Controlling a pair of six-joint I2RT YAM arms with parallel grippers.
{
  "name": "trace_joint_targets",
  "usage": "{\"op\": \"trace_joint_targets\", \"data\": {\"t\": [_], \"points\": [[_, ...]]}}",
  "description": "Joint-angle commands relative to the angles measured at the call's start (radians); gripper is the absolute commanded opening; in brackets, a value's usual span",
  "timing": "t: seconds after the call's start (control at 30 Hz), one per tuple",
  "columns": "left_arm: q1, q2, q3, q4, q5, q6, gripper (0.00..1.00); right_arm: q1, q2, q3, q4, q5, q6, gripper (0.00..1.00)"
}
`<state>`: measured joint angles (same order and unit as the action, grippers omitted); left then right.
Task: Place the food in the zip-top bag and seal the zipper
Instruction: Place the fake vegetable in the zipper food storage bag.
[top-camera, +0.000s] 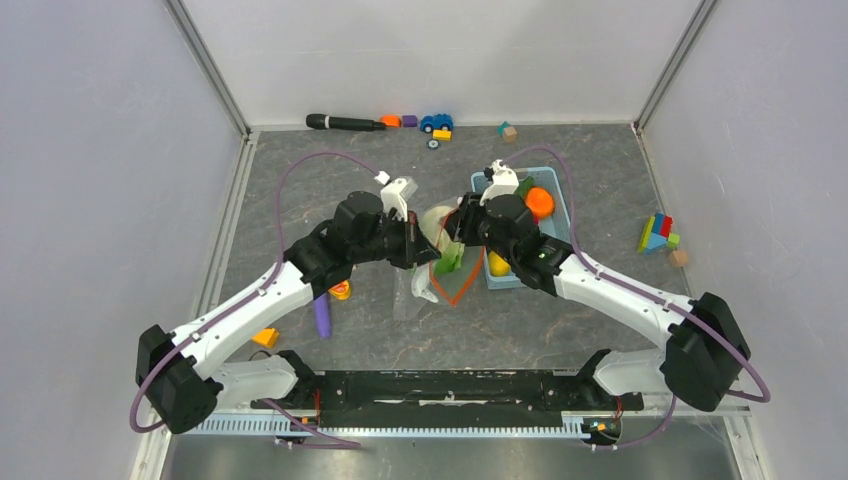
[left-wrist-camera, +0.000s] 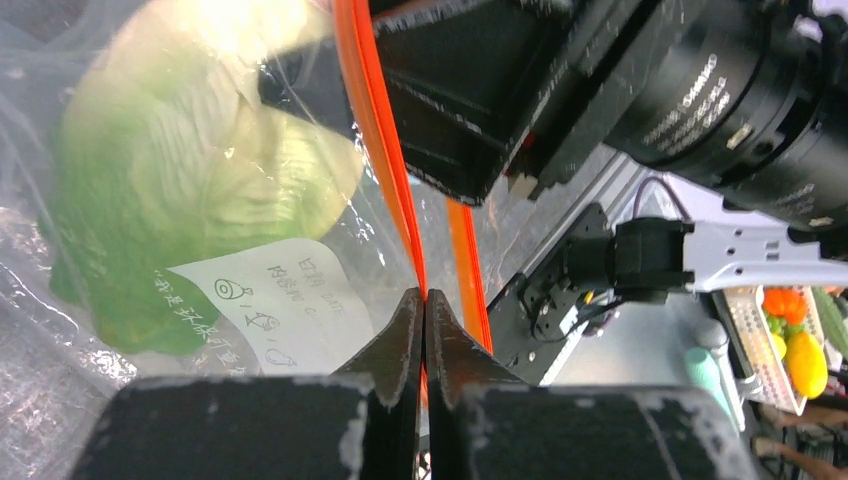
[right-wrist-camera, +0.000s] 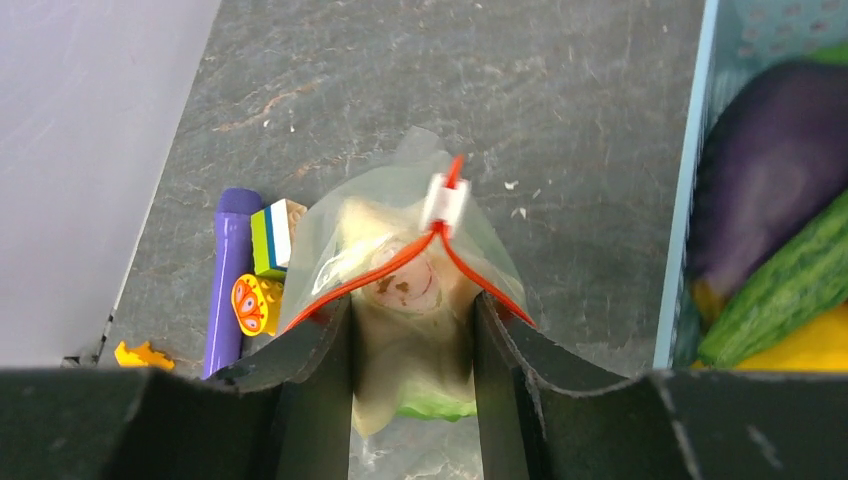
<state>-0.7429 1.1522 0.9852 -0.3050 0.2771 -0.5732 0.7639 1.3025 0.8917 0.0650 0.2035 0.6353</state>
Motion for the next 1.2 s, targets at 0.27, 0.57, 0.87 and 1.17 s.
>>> {"op": "trace_joint_targets", "data": {"t": [0.27,0.57,0.87,1.17], "points": [[-0.021,-0.068,-0.011,-0.019,-0.172,0.018,0.02,-0.005,0.0,0.008,0.007,0.044,0.06,0.54],[-0.02,0.015,0.067,-0.074,-0.288,0.006,0.02,-0.006,-0.046,0.0,0.031,-0.007,-0.147,0.92],[-0.019,0.017,0.084,-0.09,-0.338,0.011,0.02,-0.022,-0.159,-0.01,0.02,0.024,-0.35,0.98],[-0.019,0.003,0.07,-0.092,-0.384,0.02,0.02,-0.168,-0.299,-0.047,-0.161,0.01,-0.458,0.98]]}}
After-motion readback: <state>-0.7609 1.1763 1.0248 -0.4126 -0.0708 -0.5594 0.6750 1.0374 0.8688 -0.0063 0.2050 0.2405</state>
